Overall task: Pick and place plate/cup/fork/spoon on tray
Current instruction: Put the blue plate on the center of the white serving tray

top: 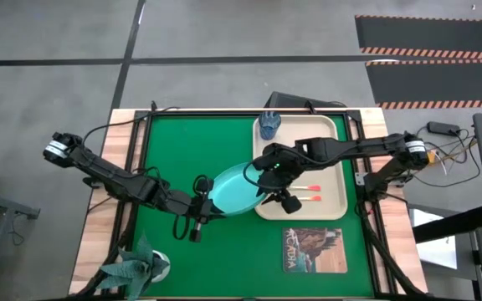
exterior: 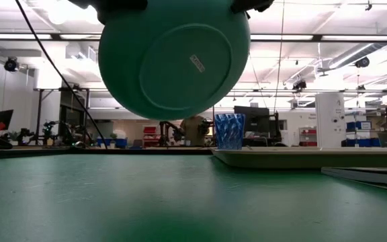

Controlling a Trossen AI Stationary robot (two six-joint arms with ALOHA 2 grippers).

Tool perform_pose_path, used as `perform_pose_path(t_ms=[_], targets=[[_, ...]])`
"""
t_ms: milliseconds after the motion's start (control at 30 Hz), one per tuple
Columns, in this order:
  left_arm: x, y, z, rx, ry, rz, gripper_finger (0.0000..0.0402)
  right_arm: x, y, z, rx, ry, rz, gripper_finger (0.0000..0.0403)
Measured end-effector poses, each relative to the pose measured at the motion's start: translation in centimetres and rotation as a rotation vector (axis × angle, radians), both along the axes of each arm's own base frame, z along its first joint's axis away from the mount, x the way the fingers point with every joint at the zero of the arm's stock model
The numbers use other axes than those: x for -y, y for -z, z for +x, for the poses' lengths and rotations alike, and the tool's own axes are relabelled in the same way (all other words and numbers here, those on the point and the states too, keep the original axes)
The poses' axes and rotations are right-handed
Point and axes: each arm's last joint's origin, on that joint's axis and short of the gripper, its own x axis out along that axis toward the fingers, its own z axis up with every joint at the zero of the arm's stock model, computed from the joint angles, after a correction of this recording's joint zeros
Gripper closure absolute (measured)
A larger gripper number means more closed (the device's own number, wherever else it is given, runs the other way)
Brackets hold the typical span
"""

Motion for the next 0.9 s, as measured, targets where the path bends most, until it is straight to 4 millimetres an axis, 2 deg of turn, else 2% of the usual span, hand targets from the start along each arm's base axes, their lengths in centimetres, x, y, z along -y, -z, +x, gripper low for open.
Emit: perform_pose_path(t_ms=[167, 333, 733, 900], targets=[[-0.03, 0.01, -0.01, -0.001, -0.004, 0.004, 0.0397, -0.03, 0.07, -0.11, 0.003, -0.034, -0.016, 0.0333], [-0.16, -0.02, -0.01, 0.004, -0.035, 0.014, 0.0369, -0.14, 0.18, -0.26, 0.008, -0.082, -0.037, 0.0385], [-0.22, -0.08, -0.03, 0.009, -0.057, 0.014, 0.0281, -0.03, 0.19, -0.3, 0.003, -0.067, -0.053, 0.0389], [-0.37, -0.72, -0.44, 0.03, -0.051, 0.003, 0.0256, 0.01, 0.33, -0.67, -0.031, -0.066, -0.067, 0.0389]])
